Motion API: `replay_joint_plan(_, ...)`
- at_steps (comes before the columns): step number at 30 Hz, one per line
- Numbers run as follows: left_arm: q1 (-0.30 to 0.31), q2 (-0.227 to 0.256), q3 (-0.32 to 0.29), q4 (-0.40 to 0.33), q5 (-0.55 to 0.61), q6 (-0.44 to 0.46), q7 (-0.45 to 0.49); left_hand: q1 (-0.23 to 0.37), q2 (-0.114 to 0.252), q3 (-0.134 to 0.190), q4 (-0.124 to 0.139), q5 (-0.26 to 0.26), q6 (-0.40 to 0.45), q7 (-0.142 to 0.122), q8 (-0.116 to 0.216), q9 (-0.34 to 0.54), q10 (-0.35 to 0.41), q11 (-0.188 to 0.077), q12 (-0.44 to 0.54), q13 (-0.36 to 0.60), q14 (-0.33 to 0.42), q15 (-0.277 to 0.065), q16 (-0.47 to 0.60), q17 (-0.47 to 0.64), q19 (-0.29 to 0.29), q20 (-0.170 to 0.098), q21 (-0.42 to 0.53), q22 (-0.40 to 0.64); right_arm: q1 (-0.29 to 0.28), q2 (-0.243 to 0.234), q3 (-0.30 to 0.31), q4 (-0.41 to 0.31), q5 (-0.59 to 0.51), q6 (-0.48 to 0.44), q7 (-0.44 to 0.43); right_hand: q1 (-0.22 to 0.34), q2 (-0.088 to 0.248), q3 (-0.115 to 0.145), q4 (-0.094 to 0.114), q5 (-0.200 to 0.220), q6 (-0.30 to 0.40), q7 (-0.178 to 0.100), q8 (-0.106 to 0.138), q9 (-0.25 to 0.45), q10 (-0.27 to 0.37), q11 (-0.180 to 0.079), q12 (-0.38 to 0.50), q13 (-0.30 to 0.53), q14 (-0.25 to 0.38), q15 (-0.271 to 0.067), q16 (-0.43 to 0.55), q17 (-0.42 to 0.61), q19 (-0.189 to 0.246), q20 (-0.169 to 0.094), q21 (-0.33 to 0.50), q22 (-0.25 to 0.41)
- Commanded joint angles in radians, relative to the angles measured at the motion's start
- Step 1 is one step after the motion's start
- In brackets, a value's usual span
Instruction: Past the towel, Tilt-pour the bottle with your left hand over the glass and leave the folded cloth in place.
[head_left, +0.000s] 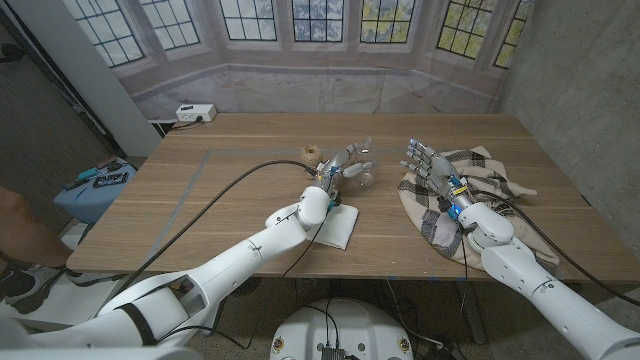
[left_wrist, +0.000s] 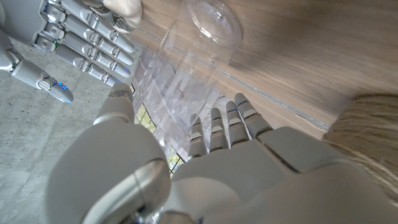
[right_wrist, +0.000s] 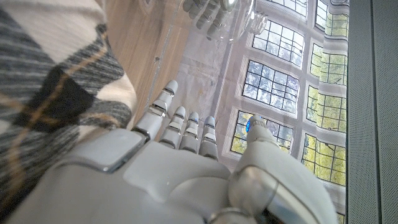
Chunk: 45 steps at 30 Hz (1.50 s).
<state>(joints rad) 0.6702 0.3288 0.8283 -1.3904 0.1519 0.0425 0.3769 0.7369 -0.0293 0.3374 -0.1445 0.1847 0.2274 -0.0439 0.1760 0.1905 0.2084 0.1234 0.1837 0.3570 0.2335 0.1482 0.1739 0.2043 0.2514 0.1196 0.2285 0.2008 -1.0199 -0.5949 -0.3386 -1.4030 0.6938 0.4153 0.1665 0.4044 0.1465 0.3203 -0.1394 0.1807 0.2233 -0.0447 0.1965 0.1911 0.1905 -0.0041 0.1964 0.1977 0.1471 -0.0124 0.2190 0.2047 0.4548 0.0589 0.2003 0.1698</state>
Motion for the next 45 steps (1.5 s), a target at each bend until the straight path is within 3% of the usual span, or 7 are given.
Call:
replay_joint_plan(1,0.021,0.026,-0.008,-0.037,-0.003,-0.008,-0.018,-0.004,-0.001,-0.005,0.003,-0.001,0.009,-0.068,0.007,-0.002,-0.001,0.004,0.009,-0.010,-0.007,0.007,0.005,-0.009,-0.004,0.005,-0.005,0.002,-0.024,-0.006,0.004,-0.027,-0.012,0.008,-0.024,0.009,0.002,0.001,-0.002,0.007,0.002,-0.013,0.002,-0.001,0.009,-0.005,0.003,0.002,0.006,0.005,0.002,0.003,0.004,0.006,-0.003,0.005)
replay_joint_plan(7,0.034,0.036,-0.016,-0.054,-0.003,-0.012,-0.019,-0.003,0.001,-0.005,0.003,-0.001,0.023,-0.082,0.014,-0.002,-0.001,0.007,0.011,-0.014,-0.007,0.010,0.007,-0.013,-0.004,0.009,-0.005,0.002,-0.032,-0.007,0.002,-0.040,-0.017,0.008,-0.034,0.010,0.003,0.002,-0.001,0.007,0.004,-0.017,0.003,-0.001,0.008,-0.006,0.003,0.002,0.005,0.005,0.002,0.003,0.004,0.006,-0.004,0.005)
replay_joint_plan(21,0.076,0.067,-0.045,-0.104,-0.007,-0.021,-0.005,-0.001,0.004,-0.005,0.002,-0.001,0.030,-0.084,0.016,-0.003,0.001,0.005,0.014,-0.021,-0.002,0.013,0.010,-0.017,-0.002,0.013,-0.003,0.001,-0.033,-0.010,-0.010,-0.068,-0.035,-0.014,-0.057,0.010,0.003,0.002,-0.001,0.007,0.007,-0.023,0.003,-0.001,0.008,-0.005,0.003,0.002,0.004,0.005,0.002,0.003,0.003,0.007,-0.004,0.005)
replay_joint_plan(33,0.098,0.085,-0.067,-0.139,-0.007,-0.029,0.004,-0.008,0.010,-0.008,0.007,-0.001,0.048,-0.025,0.021,-0.003,0.035,-0.015,0.031,-0.036,0.025,-0.014,0.021,-0.021,0.010,-0.002,0.004,0.002,-0.026,-0.011,-0.016,-0.085,-0.044,-0.033,-0.073,0.011,0.003,0.003,-0.002,0.007,0.006,-0.019,0.001,-0.001,0.008,-0.004,0.003,0.002,0.005,0.006,0.002,0.003,0.004,0.008,-0.004,0.005)
replay_joint_plan(39,0.103,0.085,-0.075,-0.141,-0.002,-0.050,0.017,-0.013,0.013,-0.011,0.007,0.000,0.073,0.066,0.026,-0.003,0.065,-0.021,0.042,-0.048,0.048,-0.027,0.026,-0.021,0.025,-0.007,0.012,0.004,-0.027,-0.015,-0.015,-0.092,-0.044,-0.039,-0.078,0.012,0.003,0.003,-0.001,0.007,0.004,-0.017,0.001,-0.001,0.008,-0.005,0.003,0.002,0.004,0.006,0.002,0.003,0.004,0.007,-0.004,0.005)
replay_joint_plan(45,0.118,0.099,-0.089,-0.171,-0.006,-0.056,0.015,-0.023,0.024,-0.009,0.014,0.000,0.103,0.104,0.034,-0.003,0.082,-0.023,0.046,-0.055,0.065,-0.037,0.031,-0.019,0.033,-0.010,0.016,0.004,-0.019,-0.017,-0.017,-0.096,-0.049,-0.045,-0.080,0.012,0.002,0.002,-0.001,0.007,0.005,-0.017,0.000,-0.001,0.007,-0.004,0.003,0.002,0.005,0.006,0.002,0.003,0.004,0.007,-0.004,0.005)
